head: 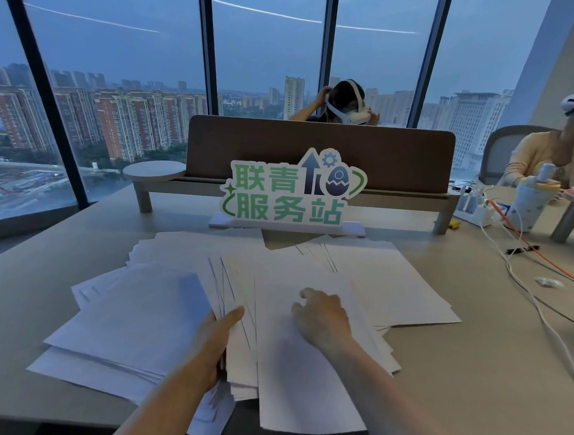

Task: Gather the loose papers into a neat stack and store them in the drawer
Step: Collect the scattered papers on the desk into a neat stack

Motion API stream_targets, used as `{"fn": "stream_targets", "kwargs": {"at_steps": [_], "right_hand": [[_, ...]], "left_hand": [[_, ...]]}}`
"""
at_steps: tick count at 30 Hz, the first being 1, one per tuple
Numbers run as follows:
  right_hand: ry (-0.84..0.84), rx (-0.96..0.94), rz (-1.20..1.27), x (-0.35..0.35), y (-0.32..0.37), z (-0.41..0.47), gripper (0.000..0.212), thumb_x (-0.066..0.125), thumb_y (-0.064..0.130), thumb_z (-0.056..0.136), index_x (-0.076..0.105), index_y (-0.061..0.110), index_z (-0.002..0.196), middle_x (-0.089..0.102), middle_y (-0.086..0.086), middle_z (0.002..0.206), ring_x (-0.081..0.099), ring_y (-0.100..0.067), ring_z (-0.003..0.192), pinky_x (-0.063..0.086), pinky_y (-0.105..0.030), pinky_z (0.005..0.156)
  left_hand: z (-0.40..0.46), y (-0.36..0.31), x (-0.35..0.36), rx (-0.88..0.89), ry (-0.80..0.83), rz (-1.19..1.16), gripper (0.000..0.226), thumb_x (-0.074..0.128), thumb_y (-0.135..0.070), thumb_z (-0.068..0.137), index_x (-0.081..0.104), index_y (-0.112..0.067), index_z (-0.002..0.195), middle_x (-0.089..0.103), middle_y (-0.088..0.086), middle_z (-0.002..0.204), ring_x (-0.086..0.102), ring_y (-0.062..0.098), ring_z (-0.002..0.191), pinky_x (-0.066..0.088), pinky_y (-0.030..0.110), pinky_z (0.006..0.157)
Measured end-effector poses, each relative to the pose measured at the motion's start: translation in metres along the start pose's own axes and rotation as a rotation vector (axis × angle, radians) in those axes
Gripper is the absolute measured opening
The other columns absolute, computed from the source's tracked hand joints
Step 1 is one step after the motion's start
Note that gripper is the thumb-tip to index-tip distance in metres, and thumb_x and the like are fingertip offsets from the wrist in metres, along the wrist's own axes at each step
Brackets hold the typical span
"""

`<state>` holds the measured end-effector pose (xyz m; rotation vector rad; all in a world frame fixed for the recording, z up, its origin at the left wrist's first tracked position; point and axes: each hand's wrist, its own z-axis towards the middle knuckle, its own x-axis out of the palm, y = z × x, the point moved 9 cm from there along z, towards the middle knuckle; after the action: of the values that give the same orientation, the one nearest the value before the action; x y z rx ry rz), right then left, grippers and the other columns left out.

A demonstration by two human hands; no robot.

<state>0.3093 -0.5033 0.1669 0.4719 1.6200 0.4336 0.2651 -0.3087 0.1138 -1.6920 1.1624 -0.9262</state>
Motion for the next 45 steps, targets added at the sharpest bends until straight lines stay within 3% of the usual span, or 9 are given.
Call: {"fn": "stream_targets", "kwargs": {"at_steps": [6, 10, 15, 21, 26, 30, 36, 40, 45], "right_hand": [[-0.022, 0.251, -0.018, -0.019, -0.069, 0.014, 0.045, 0.039, 0.024, 0.088, 0.045, 0.019, 0.133, 0.05, -0.012, 0.135, 0.037, -0.034, 0.125, 0.031, -0.044, 0.099], [-0.033, 0.202, 0.097, -0.019, -0.073, 0.019, 0.047, 0.039, 0.021, 0.093, 0.042, 0.024, 0.14, 0.055, -0.006, 0.134, 0.033, -0.03, 0.131, 0.031, -0.04, 0.099], [0.015, 0.125, 0.272, -0.002, -0.068, 0.029, 0.053, 0.041, 0.012, 0.087, 0.048, 0.025, 0.138, 0.052, -0.005, 0.14, 0.036, -0.026, 0.136, 0.04, -0.042, 0.105], [-0.08, 0.084, 0.447, -0.009, -0.066, 0.031, 0.05, 0.061, 0.026, 0.086, 0.05, 0.026, 0.135, 0.059, -0.001, 0.126, 0.055, -0.022, 0.115, 0.047, -0.03, 0.085], [-0.15, 0.039, 0.659, -0.037, -0.049, 0.031, 0.066, 0.063, 0.028, 0.09, 0.034, 0.022, 0.148, 0.055, -0.005, 0.131, 0.056, -0.024, 0.116, 0.044, -0.036, 0.095], [-0.301, -0.083, 0.872, -0.084, -0.022, 0.021, 0.04, 0.061, 0.015, 0.089, 0.058, 0.021, 0.128, 0.068, -0.002, 0.109, 0.066, -0.016, 0.09, 0.056, -0.035, 0.081], [-0.547, -0.301, 1.029, -0.139, 0.008, 0.002, 0.008, 0.062, 0.018, 0.094, 0.062, 0.018, 0.102, 0.068, -0.011, 0.088, 0.059, -0.014, 0.075, 0.055, -0.034, 0.074], [-0.395, -0.337, 1.045, -0.111, 0.004, 0.001, 0.019, 0.063, 0.036, 0.087, 0.06, 0.023, 0.1, 0.068, -0.013, 0.093, 0.062, -0.019, 0.08, 0.053, -0.038, 0.072], [-0.358, -0.278, 1.028, -0.083, -0.02, 0.005, 0.03, 0.065, 0.039, 0.081, 0.061, 0.04, 0.11, 0.07, 0.014, 0.104, 0.068, -0.009, 0.094, 0.057, -0.036, 0.08]], "left_hand": [[0.014, 0.01, -0.005, -0.079, -0.054, 0.031, 0.04, 0.073, -0.011, 0.08, 0.06, -0.003, 0.118, 0.067, 0.023, 0.112, 0.065, 0.039, 0.101, 0.051, 0.056, 0.094], [0.019, 0.011, -0.001, -0.105, -0.046, 0.057, 0.02, 0.073, -0.008, 0.081, 0.068, -0.003, 0.099, 0.067, 0.022, 0.11, 0.064, 0.041, 0.103, 0.052, 0.049, 0.092], [0.022, 0.013, 0.005, -0.082, 0.022, 0.129, 0.035, 0.076, -0.002, 0.076, 0.065, 0.002, 0.109, 0.07, 0.025, 0.104, 0.068, 0.04, 0.093, 0.055, 0.053, 0.087], [0.018, -0.002, 0.002, 0.076, -0.026, 0.145, 0.042, 0.067, 0.008, 0.079, 0.062, -0.004, 0.119, 0.07, 0.023, 0.104, 0.068, 0.038, 0.091, 0.055, 0.052, 0.085], [0.001, -0.048, 0.01, 0.303, -0.026, 0.101, 0.035, 0.067, 0.004, 0.08, 0.066, -0.015, 0.109, 0.074, 0.01, 0.098, 0.071, 0.029, 0.087, 0.058, 0.044, 0.081], [-0.024, -0.103, 0.017, 0.567, -0.033, 0.079, 0.031, 0.069, -0.004, 0.084, 0.062, -0.032, 0.096, 0.069, -0.014, 0.092, 0.068, -0.003, 0.079, 0.053, 0.016, 0.067], [-0.036, -0.151, 0.018, 0.71, -0.101, 0.007, 0.017, 0.075, -0.014, 0.08, 0.065, -0.026, 0.085, 0.067, -0.012, 0.081, 0.063, -0.002, 0.07, 0.05, 0.007, 0.054], [-0.024, -0.131, 0.017, 0.595, -0.039, 0.029, 0.021, 0.084, -0.024, 0.07, 0.067, -0.024, 0.08, 0.071, -0.009, 0.079, 0.067, 0.011, 0.076, 0.052, 0.016, 0.057], [-0.016, -0.1, 0.012, 0.52, 0.0, 0.045, 0.059, 0.079, -0.046, 0.048, 0.068, -0.019, 0.1, 0.075, 0.0, 0.093, 0.07, 0.019, 0.089, 0.057, 0.034, 0.075]]}}
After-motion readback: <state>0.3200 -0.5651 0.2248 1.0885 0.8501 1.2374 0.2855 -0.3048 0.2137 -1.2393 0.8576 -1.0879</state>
